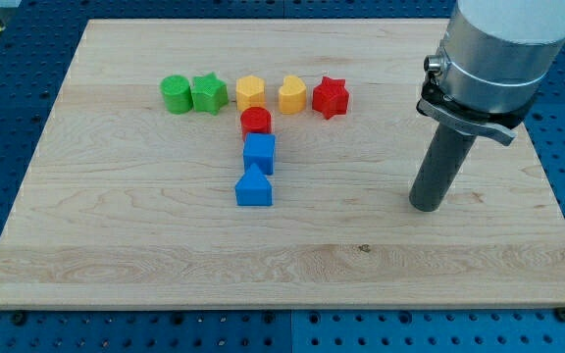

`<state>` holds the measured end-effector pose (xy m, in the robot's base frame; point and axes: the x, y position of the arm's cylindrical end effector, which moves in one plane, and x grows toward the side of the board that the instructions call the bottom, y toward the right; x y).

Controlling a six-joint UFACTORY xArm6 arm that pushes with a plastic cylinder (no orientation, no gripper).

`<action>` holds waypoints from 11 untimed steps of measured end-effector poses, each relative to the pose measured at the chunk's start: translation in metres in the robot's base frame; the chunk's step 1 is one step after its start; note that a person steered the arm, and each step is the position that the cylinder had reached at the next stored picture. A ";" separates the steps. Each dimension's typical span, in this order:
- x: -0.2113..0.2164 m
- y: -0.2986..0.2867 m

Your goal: Separate the yellow heart from the horizontal line of blocks

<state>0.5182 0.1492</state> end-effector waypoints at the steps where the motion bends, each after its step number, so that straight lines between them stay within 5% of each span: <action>1: -0.001 -0.001; 4: -0.107 -0.135; 8: -0.138 -0.170; 11: -0.159 -0.140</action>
